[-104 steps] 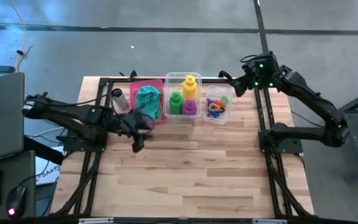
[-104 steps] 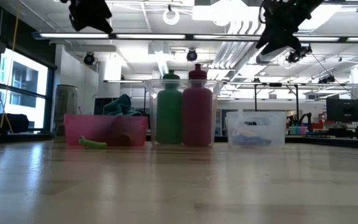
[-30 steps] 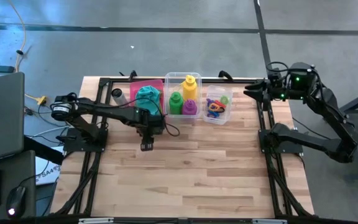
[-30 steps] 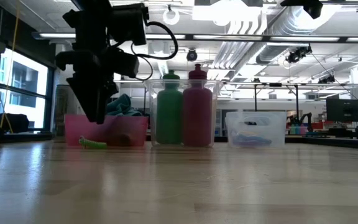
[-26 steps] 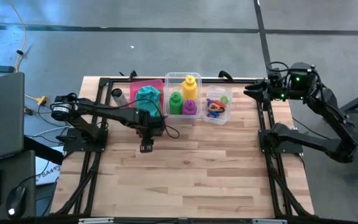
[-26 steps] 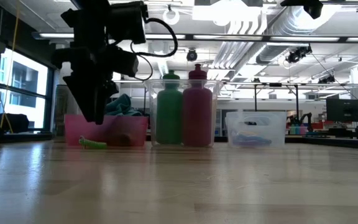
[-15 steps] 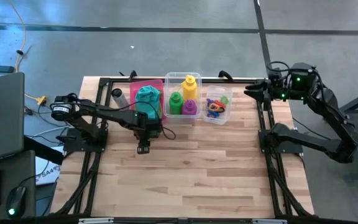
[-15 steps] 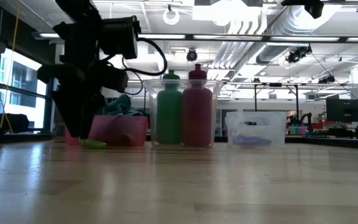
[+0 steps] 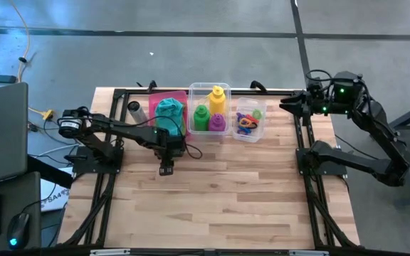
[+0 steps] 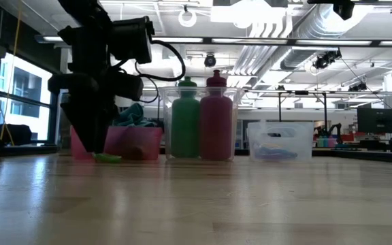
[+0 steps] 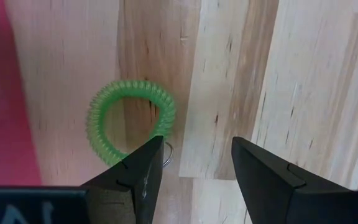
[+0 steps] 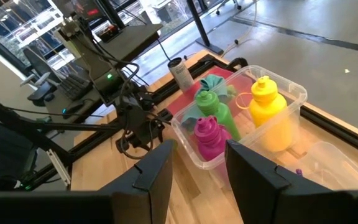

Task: Pick & Place Sports Items
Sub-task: Put the green spring keychain into the right transparent bin

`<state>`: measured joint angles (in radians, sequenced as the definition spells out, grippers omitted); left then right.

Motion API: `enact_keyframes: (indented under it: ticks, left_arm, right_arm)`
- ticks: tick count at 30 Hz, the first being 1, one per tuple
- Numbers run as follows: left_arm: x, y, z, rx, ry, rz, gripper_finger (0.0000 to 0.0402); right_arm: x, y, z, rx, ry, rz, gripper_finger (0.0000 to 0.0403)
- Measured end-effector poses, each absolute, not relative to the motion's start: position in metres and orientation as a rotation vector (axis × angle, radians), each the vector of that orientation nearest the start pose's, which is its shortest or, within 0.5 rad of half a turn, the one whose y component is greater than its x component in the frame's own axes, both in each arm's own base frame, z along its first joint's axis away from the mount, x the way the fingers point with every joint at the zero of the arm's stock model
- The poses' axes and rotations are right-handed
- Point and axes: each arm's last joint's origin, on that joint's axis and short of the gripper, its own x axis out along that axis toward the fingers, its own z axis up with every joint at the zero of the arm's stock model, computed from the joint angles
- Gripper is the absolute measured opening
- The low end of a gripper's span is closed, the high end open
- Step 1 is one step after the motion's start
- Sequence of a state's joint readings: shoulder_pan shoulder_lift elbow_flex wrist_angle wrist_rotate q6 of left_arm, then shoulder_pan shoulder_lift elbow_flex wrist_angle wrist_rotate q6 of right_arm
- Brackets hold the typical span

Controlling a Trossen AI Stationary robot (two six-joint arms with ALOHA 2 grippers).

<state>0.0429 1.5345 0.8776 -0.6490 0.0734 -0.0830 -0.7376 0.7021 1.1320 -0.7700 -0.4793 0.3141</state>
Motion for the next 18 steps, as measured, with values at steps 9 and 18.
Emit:
enact_keyframes:
  ticks: [9,18]
  left_arm:
    - [0.266,0.006,0.174,-0.188,1.299,0.002,0.0186]
    - [0.263,0.008,0.183,-0.166,1.255,0.052,0.0186]
  right_arm:
    - [0.086,-0.060,0.400,0.513,0.237,-0.298,0.0139]
    - [0.086,-0.060,0.400,0.512,0.237,-0.301,0.0139]
